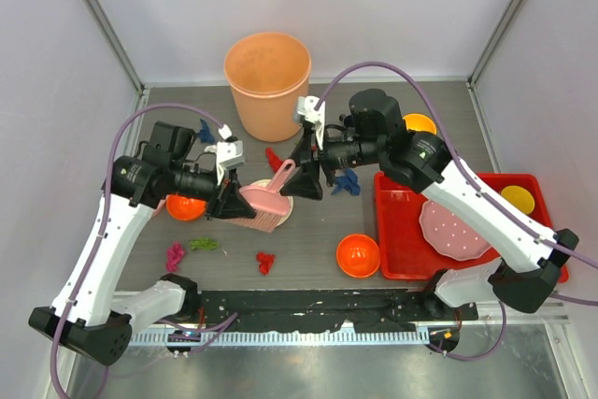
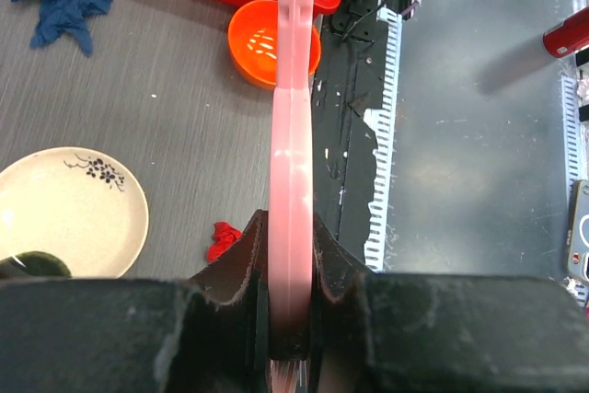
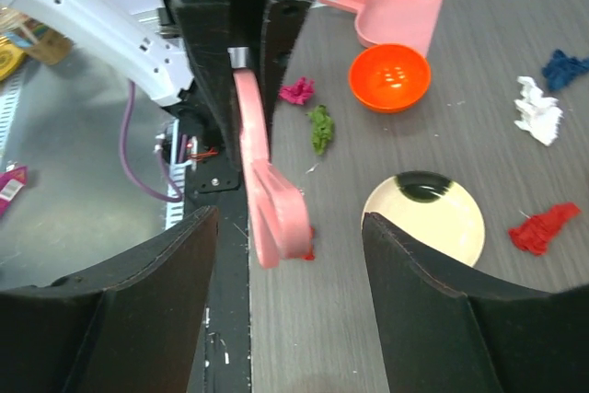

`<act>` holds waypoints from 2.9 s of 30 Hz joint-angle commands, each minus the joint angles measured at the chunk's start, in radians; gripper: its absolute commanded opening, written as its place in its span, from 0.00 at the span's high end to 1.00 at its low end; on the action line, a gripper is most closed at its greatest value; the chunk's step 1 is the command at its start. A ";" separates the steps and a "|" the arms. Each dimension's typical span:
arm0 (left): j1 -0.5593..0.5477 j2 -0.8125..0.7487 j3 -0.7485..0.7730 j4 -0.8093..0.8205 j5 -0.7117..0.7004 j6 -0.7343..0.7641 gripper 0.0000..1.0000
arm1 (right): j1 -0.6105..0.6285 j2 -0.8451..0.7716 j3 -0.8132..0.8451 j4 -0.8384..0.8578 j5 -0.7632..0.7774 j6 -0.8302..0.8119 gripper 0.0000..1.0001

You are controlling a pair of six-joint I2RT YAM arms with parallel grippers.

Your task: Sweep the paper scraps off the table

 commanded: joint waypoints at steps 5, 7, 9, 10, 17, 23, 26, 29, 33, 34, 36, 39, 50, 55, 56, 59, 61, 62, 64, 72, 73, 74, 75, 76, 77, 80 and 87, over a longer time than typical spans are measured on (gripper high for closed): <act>0.000 0.019 0.020 0.023 0.018 0.009 1.00 | 0.007 0.039 0.068 0.050 -0.108 0.051 0.58; 0.002 0.019 0.022 0.023 0.021 0.007 1.00 | 0.008 0.038 0.065 0.050 -0.089 0.046 0.69; -0.001 0.019 0.019 0.020 0.013 0.010 1.00 | 0.007 0.036 0.057 0.054 -0.086 0.042 0.70; -0.001 0.019 0.014 0.023 -0.003 0.010 1.00 | 0.007 0.038 0.057 0.057 -0.086 0.045 0.70; -0.006 0.020 0.005 0.023 -0.005 0.012 1.00 | 0.007 0.058 0.052 0.080 -0.132 0.060 0.71; -0.009 0.022 0.023 0.009 -0.007 0.022 1.00 | 0.007 0.053 0.054 0.093 -0.151 0.063 0.99; -0.009 0.020 0.016 0.017 -0.017 0.012 1.00 | 0.007 0.040 0.039 0.094 -0.114 0.056 0.99; -0.009 0.010 -0.026 0.129 -0.141 -0.124 0.39 | 0.004 0.012 0.020 0.094 0.112 0.083 0.99; -0.009 0.008 -0.050 0.235 -0.356 -0.232 0.05 | -0.074 -0.019 -0.055 0.116 0.303 0.181 0.99; -0.009 0.011 -0.050 0.267 -0.426 -0.249 0.01 | -0.099 -0.034 -0.073 0.146 0.310 0.198 0.99; -0.009 0.023 -0.041 0.287 -0.473 -0.286 0.00 | -0.140 -0.046 -0.121 0.165 0.374 0.232 0.99; -0.009 0.054 -0.029 0.330 -0.589 -0.355 0.00 | -0.174 -0.060 -0.153 0.159 0.531 0.246 0.99; 0.039 0.390 -0.220 0.575 -0.763 -0.582 0.15 | -0.260 -0.088 -0.256 0.123 0.616 0.174 0.99; 0.121 0.532 -0.222 0.733 -0.708 -0.599 0.28 | -0.265 -0.102 -0.260 0.110 0.624 0.134 0.99; 0.123 0.568 -0.222 0.740 -0.697 -0.596 0.28 | -0.265 -0.105 -0.260 0.110 0.630 0.125 0.99; 0.123 0.623 -0.243 0.770 -0.633 -0.596 0.29 | -0.266 -0.108 -0.254 0.097 0.644 0.112 0.99; 0.123 0.651 -0.247 0.781 -0.613 -0.600 0.31 | -0.269 -0.109 -0.254 0.090 0.647 0.112 0.99; 0.123 0.666 -0.247 0.779 -0.611 -0.600 0.33 | -0.268 -0.111 -0.254 0.088 0.650 0.112 0.99; 0.123 0.706 -0.245 0.772 -0.616 -0.600 0.38 | -0.268 -0.117 -0.254 0.090 0.649 0.085 0.99; 0.123 0.758 -0.259 0.770 -0.619 -0.604 0.46 | -0.268 -0.123 -0.247 0.088 0.609 0.071 0.99; 0.123 0.760 -0.263 0.769 -0.620 -0.599 0.48 | -0.268 -0.126 -0.247 0.087 0.607 0.068 0.99; 0.123 0.760 -0.274 0.764 -0.617 -0.596 0.52 | -0.268 -0.128 -0.247 0.088 0.607 0.065 0.99; 0.123 0.761 -0.279 0.761 -0.614 -0.590 0.54 | -0.268 -0.129 -0.247 0.087 0.606 0.062 0.99; 0.123 0.763 -0.286 0.755 -0.610 -0.584 0.57 | -0.268 -0.131 -0.248 0.087 0.601 0.057 0.99; 0.123 0.766 -0.288 0.743 -0.594 -0.579 0.61 | -0.268 -0.134 -0.250 0.085 0.600 0.056 0.99; 0.123 0.774 -0.277 0.705 -0.565 -0.556 0.72 | -0.268 -0.142 -0.248 0.085 0.598 0.053 0.99; 0.132 0.746 -0.196 0.648 -0.502 -0.521 1.00 | -0.268 -0.149 -0.245 0.076 0.595 0.053 0.99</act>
